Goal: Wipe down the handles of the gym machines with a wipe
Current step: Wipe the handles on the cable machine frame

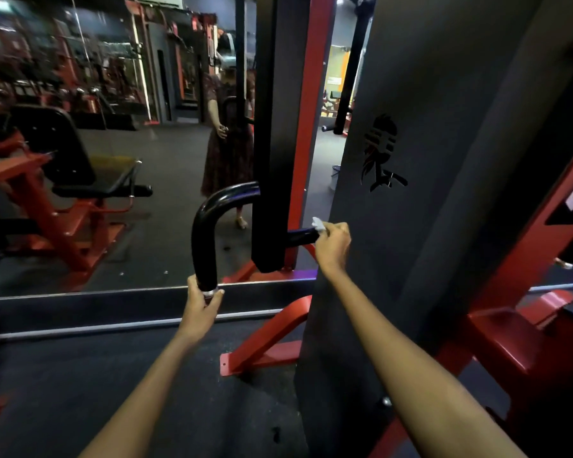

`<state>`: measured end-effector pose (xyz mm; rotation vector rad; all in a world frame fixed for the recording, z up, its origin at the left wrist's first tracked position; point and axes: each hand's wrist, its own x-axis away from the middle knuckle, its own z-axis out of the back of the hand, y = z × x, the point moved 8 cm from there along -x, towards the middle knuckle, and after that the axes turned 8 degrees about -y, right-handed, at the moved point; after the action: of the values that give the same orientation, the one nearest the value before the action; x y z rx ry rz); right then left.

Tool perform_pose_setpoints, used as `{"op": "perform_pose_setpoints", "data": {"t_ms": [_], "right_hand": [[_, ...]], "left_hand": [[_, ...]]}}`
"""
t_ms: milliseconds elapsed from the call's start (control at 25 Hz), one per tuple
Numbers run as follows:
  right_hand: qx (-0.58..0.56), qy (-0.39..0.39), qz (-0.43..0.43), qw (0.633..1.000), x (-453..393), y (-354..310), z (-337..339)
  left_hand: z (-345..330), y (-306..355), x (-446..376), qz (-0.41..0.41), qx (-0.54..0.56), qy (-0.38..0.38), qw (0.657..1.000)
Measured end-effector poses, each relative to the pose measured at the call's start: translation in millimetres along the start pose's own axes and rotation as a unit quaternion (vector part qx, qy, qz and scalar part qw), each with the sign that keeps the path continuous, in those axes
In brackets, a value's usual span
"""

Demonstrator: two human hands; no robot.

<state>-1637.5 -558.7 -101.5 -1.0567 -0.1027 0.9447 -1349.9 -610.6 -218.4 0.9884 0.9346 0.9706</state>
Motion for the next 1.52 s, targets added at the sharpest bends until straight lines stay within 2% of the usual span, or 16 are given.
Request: {"op": "perform_pose_setpoints", "data": {"t_ms": [120, 280, 360, 440, 520, 600, 720, 800, 960, 1040, 1080, 1200, 1280, 1320, 1400, 1520], "right_hand": [[0.027, -0.021, 0.118, 0.992, 27, -35, -24], [-0.082, -0.05, 0.164, 0.982, 49, -40, -28], [-0.09, -0.059, 0.198, 0.974, 51, -34, -15], [-0.096, -0.017, 0.197, 0.976, 36, -23, 5], [-0.127, 0.03, 0.136, 0.982, 15, -11, 19], [-0.125, -0.006, 0.107, 0.986, 4, -18, 5], [-0.13, -0.079, 0.152, 0.977, 23, -38, -30], [-0.155, -0.068, 0.181, 0.969, 43, -34, -34], [-0.089, -0.004, 0.284, 0.955, 44, -10, -3], [-0.063, 0.05, 0.251, 0.965, 19, 1, 16], [-0.046, 0.049, 0.23, 0.971, 4, 2, 20], [0.017, -0.071, 0.196, 0.978, -30, 3, 2], [-0.05, -0.08, 0.119, 0.988, -47, 21, -6], [-0.116, -0.078, 0.041, 0.989, -51, 36, -10], [-0.278, -0.096, -0.121, 0.948, -43, 61, -23], [-0.491, -0.093, -0.259, 0.827, -11, 73, -40]], "left_hand": [[-1, 4, 2, -0.004, -0.003, 0.018, 1.0], [0, 4, 4, 0.017, 0.005, 0.029, 0.999], [-1, 3, 5, 0.026, 0.011, 0.034, 0.999], [-1, 4, 6, 0.029, 0.01, 0.043, 0.999], [-1, 7, 8, 0.03, 0.009, 0.055, 0.998], [0, 7, 8, 0.031, 0.014, 0.063, 0.997], [-1, 3, 7, 0.04, 0.039, 0.064, 0.996], [0, -1, 7, 0.046, 0.053, 0.063, 0.996], [-3, 1, 8, 0.045, 0.07, 0.059, 0.995], [-3, 1, 7, 0.04, 0.079, 0.059, 0.994], [-3, 1, 7, 0.039, 0.08, 0.059, 0.994], [-2, -2, 6, 0.044, 0.074, 0.065, 0.994], [-1, -1, 6, 0.042, 0.069, 0.063, 0.995], [-1, -1, 6, 0.043, 0.067, 0.059, 0.995], [-2, -2, 6, 0.053, 0.066, 0.049, 0.995], [-4, 0, 7, 0.051, 0.066, 0.044, 0.996]]}}
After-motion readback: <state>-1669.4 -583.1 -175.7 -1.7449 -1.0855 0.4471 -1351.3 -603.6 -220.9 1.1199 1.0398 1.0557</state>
